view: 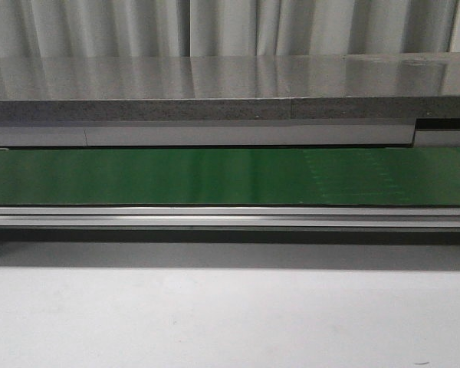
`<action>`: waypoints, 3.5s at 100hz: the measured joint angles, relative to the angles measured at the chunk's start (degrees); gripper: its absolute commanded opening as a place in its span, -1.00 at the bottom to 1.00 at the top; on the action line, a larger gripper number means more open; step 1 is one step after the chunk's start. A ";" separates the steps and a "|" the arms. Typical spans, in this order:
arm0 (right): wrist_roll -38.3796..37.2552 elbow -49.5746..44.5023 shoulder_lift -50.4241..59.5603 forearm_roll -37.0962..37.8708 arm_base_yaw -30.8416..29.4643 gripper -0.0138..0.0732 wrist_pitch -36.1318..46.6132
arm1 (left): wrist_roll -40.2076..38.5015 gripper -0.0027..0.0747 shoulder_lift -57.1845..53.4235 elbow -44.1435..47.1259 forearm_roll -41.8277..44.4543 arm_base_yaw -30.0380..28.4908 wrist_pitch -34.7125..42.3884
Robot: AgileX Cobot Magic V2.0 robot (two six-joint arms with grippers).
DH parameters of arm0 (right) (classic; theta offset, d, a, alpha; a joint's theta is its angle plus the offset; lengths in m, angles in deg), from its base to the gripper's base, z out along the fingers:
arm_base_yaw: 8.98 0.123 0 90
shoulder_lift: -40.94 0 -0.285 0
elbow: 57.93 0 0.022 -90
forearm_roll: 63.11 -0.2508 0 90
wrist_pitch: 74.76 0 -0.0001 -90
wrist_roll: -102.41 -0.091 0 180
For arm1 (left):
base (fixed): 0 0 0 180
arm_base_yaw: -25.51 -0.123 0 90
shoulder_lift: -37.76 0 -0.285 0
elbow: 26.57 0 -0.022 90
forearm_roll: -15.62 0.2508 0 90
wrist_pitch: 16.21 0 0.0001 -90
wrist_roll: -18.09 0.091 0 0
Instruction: Move button from right to left
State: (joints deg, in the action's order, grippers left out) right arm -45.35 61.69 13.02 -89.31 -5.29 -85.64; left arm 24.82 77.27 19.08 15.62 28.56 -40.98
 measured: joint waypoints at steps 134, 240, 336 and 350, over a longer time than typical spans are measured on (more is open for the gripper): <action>0.00 0.00 0.00 0.00 0.00 -0.84 -0.20 | -11.67 -0.92 -31.99 31.45 7.52 1.87 21.89; 0.00 0.00 0.00 0.00 0.00 -0.84 -0.20 | -11.70 -0.92 -31.99 31.45 6.31 1.87 22.28; -28.75 -13.74 17.88 24.96 -1.80 -0.84 5.76 | -11.70 -0.92 -31.99 31.45 6.31 1.87 22.28; -28.88 -17.05 20.58 25.04 -2.79 -0.84 5.98 | -11.70 -0.92 -31.99 31.45 6.31 1.87 22.28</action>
State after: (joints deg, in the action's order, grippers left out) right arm -74.23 44.64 33.60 -64.27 -8.08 -79.66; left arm 13.12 45.28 50.54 21.93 30.42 -18.70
